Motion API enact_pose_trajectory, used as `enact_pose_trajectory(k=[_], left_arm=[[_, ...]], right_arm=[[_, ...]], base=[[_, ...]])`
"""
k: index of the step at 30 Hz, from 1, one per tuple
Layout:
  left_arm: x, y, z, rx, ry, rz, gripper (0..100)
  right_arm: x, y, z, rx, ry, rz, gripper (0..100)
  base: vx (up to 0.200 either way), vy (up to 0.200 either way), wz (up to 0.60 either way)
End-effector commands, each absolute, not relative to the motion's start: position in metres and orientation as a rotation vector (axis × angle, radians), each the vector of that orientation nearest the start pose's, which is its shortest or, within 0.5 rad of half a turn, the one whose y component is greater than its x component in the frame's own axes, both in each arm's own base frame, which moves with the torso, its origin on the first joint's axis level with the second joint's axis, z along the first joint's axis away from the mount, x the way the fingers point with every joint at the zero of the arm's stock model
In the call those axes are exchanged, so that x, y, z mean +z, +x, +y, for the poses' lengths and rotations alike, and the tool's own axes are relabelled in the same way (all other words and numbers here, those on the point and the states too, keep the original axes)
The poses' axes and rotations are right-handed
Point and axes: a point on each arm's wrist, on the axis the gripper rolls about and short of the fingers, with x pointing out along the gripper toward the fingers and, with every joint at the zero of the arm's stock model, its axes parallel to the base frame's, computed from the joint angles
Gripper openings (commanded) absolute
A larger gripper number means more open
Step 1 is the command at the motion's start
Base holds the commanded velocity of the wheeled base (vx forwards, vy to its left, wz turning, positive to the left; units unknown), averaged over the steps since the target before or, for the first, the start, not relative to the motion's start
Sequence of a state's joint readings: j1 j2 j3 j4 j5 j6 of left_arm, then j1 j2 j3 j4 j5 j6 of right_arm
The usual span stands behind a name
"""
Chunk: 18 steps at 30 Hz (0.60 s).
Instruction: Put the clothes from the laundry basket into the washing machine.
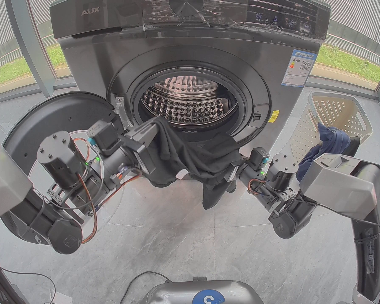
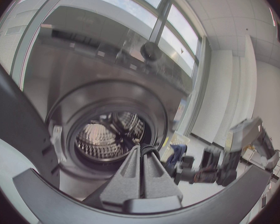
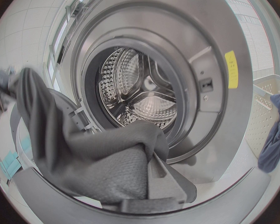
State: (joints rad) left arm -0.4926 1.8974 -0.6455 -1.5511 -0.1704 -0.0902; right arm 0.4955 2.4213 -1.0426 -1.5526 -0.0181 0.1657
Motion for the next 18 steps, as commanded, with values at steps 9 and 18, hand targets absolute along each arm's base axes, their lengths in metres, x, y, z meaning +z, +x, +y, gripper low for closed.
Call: enact_pose_trajectory(k=[9, 18], left_arm=[[0.072, 0.303, -0.159, -0.640, -0.072, 0.051, 0], [0.051, 0.304, -0.161, -0.642, -0.072, 0.120, 0]], right_arm=[[0.121, 0.338, 0.217, 0.567, 0.243, -0.225, 0], [0.139, 0.332, 0.234, 0.602, 0.269, -0.286, 0]], base=[[0.000, 0.000, 0.00], [0.000, 0.000, 0.00]])
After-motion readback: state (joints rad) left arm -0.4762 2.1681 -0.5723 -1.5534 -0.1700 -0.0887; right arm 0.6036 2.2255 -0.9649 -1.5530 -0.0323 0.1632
